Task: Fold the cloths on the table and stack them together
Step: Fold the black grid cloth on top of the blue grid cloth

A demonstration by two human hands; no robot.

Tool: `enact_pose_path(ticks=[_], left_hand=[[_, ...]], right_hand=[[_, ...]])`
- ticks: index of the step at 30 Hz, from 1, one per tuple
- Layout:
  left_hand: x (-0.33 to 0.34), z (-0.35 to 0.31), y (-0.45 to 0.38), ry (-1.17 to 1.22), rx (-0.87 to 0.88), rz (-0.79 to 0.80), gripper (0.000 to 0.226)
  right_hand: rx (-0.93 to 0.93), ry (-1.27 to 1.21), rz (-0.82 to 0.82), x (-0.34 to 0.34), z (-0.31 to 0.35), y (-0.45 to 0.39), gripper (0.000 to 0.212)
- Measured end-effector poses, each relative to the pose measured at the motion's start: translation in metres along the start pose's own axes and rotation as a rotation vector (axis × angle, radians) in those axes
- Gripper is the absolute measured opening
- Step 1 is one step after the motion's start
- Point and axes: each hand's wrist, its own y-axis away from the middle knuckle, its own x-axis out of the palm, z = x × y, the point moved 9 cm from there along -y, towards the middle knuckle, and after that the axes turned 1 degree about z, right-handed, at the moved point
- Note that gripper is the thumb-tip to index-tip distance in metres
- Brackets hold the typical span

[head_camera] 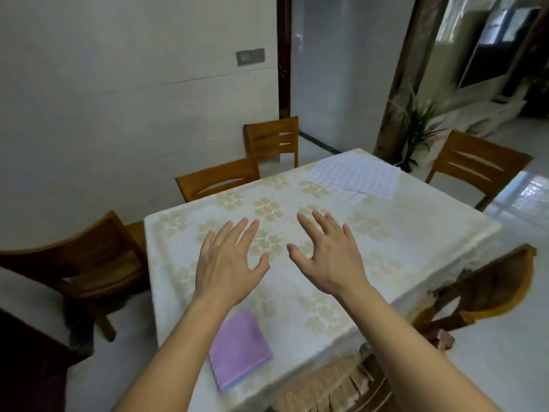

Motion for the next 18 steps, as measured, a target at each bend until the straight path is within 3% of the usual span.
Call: enact_pose_path(ticks=[7,18], left_hand=[[0.018,-0.046,0.003,0.07,0.208,0.066,0.074],[0.03,-0.228,0.051,0.269,0.671,0.137,0.073]], right_hand=[[0.24,0.091,-0.028,-0.02,-0.054,0.059,0.072],[0.675,0.213,-0.226,-0.091,-0.153,0.218,0.077]])
